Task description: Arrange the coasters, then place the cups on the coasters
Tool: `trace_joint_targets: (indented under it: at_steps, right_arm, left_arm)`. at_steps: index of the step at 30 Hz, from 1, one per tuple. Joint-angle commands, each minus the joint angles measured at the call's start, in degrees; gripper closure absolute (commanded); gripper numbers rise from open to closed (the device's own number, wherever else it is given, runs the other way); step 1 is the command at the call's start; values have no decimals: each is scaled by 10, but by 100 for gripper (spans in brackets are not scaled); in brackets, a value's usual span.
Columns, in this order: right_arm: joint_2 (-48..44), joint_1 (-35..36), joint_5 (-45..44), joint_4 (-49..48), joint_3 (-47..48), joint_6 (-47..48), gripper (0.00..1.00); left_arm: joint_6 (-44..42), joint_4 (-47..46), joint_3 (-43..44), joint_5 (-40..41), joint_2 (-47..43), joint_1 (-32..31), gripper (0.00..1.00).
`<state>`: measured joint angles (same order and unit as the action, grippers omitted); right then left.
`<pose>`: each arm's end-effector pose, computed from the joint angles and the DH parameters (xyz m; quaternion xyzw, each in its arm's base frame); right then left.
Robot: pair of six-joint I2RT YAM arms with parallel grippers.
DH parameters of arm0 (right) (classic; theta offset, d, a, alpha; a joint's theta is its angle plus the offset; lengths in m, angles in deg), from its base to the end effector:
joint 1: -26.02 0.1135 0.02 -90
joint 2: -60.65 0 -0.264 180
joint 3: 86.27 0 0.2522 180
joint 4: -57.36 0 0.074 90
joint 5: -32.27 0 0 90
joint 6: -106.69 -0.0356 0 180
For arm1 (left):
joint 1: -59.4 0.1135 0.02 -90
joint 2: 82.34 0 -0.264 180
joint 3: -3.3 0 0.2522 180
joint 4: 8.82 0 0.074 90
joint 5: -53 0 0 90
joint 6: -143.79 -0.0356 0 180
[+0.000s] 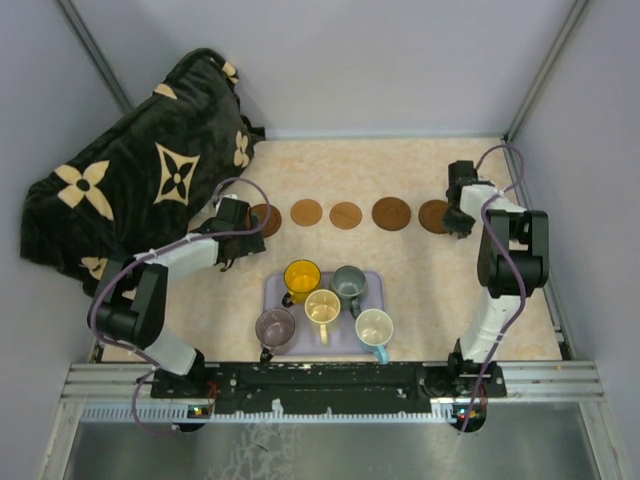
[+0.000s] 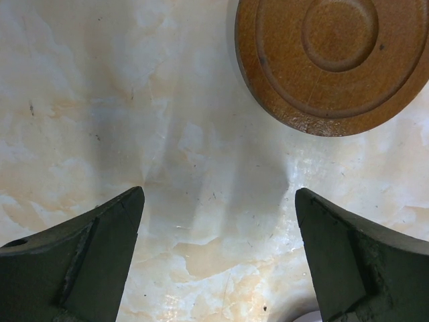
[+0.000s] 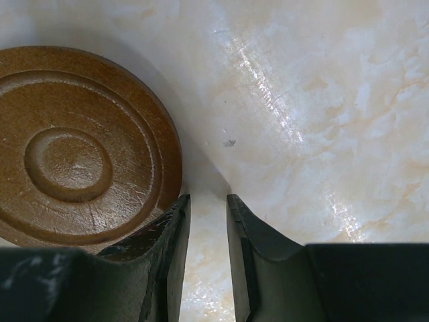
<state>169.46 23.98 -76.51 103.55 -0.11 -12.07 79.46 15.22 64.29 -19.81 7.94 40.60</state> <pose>0.3761 -0.0249 0.1658 0.2864 0.9271 -0.1142 0.2133 0.2928 -0.0886 0.1675 -0.1032 0.9341 0.0136 0.3416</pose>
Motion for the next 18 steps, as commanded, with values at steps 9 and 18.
trace_joint_targets:
  at_steps: [9,18]
  right_arm:
    - [-91,-1,29,-2,-129,-17,71]
    - [-211,24,13,21,-163,-10,72]
  left_arm:
    - [17,17,27,48,44,4,0]
    - [26,-5,60,42,87,4,0]
